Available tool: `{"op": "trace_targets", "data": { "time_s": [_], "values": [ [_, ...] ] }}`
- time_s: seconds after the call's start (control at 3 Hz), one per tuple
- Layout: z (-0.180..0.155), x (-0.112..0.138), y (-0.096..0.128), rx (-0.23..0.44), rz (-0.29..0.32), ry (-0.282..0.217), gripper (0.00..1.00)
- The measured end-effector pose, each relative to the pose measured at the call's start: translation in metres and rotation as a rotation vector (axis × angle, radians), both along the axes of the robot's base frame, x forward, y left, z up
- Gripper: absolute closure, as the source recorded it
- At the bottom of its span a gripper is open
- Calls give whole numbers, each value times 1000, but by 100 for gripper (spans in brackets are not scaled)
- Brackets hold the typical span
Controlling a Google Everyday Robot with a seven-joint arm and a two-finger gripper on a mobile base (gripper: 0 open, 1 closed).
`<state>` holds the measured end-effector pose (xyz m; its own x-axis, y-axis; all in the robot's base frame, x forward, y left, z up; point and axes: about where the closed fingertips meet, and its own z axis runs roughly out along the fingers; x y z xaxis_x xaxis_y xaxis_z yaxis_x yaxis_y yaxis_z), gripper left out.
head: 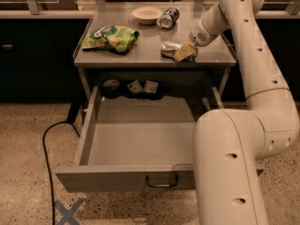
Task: Place redbull can into top drawer
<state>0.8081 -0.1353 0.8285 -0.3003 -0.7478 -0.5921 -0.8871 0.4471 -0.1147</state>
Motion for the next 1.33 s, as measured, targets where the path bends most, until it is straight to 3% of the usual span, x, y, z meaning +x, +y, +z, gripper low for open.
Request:
{"op": "trace_targets", "data": {
  "time_s": [0.67, 1.0, 1.33],
  "values": [
    [1, -78, 34, 156, 156, 174, 100],
    [-5, -123, 49, 154, 244, 243, 100],
    [-15, -152, 51, 40, 296, 231, 100]
  ]
}}
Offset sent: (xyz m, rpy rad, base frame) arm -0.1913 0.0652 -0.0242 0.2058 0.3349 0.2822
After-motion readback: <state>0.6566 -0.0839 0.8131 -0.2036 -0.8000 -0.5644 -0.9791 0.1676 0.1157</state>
